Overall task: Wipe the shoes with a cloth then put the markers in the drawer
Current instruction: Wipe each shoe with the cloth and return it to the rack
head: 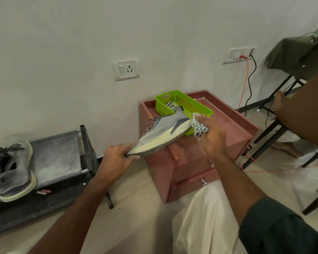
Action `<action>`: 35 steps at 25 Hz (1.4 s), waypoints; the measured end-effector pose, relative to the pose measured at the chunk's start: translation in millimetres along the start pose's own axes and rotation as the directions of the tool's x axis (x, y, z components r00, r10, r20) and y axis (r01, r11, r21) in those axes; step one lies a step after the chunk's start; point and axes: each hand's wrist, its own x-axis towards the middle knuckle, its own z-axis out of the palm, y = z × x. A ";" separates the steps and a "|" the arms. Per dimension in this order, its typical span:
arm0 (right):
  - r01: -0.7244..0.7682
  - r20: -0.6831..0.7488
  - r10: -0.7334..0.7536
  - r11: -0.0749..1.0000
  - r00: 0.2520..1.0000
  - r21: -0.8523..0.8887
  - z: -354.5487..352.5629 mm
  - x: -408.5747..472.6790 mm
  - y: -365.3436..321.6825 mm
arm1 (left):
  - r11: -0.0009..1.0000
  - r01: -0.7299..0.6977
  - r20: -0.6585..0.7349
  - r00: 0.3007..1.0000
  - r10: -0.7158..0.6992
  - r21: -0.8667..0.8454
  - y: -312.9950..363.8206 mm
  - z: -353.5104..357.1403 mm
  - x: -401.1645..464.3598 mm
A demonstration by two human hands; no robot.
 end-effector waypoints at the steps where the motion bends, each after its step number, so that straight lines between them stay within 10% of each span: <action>1: 0.102 0.011 -0.102 0.994 0.995 0.028 0.6 -6.3 -7.5 | 1.000 -0.003 0.000 1.000 0.003 0.007 -2.0 -0.3 -0.8; 4: 0.358 0.239 -0.363 0.931 0.901 0.067 18.0 -15.1 -24.7 | 0.998 -0.044 0.007 0.999 0.044 0.034 -9.3 -0.6 0.6; 8: -0.035 0.013 0.034 0.994 0.999 0.104 12.0 0.3 -11.1 | 0.988 -0.138 0.052 0.989 0.135 0.071 -10.8 -0.2 3.5; 17: -0.042 0.030 0.040 0.998 0.999 0.044 4.0 -17.6 -16.8 | 0.925 -0.140 -0.048 0.985 0.167 0.355 -9.4 39.5 15.3; 23: 0.548 0.147 -0.539 0.836 0.829 -0.019 37.9 -32.5 -78.9 | 0.871 -0.251 -0.083 0.946 0.312 0.422 -5.4 50.6 27.2; 29: 0.617 0.339 -0.553 0.779 0.761 -0.114 57.0 -49.1 -75.8 | 0.845 -0.278 -0.041 0.942 0.332 0.456 -13.2 49.1 14.7; 35: 0.203 0.094 -0.183 0.931 0.979 -0.303 0.8 -15.2 -20.4 | 0.863 -0.238 -0.054 0.955 0.291 0.445 -5.6 49.6 21.2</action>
